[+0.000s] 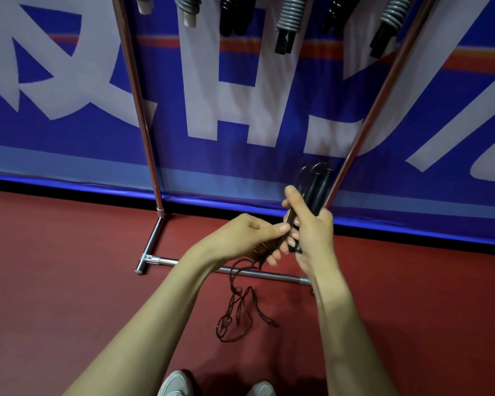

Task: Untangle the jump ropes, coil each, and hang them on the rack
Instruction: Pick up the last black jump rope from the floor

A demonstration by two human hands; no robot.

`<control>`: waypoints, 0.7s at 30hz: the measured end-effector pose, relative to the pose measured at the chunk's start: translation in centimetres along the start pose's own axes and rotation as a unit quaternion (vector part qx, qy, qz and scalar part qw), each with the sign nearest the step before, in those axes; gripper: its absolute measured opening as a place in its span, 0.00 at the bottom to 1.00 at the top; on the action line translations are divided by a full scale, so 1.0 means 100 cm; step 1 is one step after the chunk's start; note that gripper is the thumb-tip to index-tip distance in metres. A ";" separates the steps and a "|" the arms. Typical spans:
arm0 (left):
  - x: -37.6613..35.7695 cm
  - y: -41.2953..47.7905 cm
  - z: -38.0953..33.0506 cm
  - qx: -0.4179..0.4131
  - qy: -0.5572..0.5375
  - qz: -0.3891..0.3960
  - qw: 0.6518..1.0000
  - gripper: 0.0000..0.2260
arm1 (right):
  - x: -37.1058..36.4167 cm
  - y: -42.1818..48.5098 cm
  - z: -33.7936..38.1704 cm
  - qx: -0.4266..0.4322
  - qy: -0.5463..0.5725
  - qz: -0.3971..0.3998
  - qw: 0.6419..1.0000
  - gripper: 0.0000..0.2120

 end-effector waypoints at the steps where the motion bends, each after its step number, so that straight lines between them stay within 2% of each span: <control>1: 0.001 0.000 0.002 -0.004 0.028 -0.009 1.000 0.17 | 0.001 0.000 -0.001 0.000 -0.017 0.002 1.000 0.15; 4: 0.009 0.002 0.003 -0.049 0.153 -0.096 0.982 0.11 | 0.006 0.001 -0.001 0.006 -0.077 0.010 0.997 0.17; 6: 0.011 -0.001 -0.005 -0.109 0.124 -0.195 0.967 0.05 | 0.006 0.000 0.001 0.018 -0.113 0.022 0.993 0.17; 8: 0.008 -0.008 -0.019 -0.169 0.059 -0.258 0.949 0.06 | 0.005 -0.003 0.003 0.028 -0.139 0.037 0.989 0.16; 11: -0.006 -0.019 -0.043 -0.215 0.029 -0.255 0.942 0.07 | 0.002 -0.013 0.008 0.054 -0.152 0.047 0.986 0.17; 14: -0.016 -0.033 -0.063 -0.208 0.089 -0.255 0.940 0.09 | 0.004 -0.027 0.025 0.093 -0.197 0.065 0.974 0.18; 21: -0.051 -0.101 -0.153 -0.245 0.109 -0.192 0.944 0.07 | 0.013 -0.071 0.123 0.211 -0.285 0.080 0.932 0.12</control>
Point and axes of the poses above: each hand's wrist, its own y-axis towards the middle knuckle, its own x-axis out of the back of the hand, z = x × y, the point moved 1 cm from there along y, towards the middle knuckle, and after that the axes turned 7 degrees about -y, right-handed, at the moved point
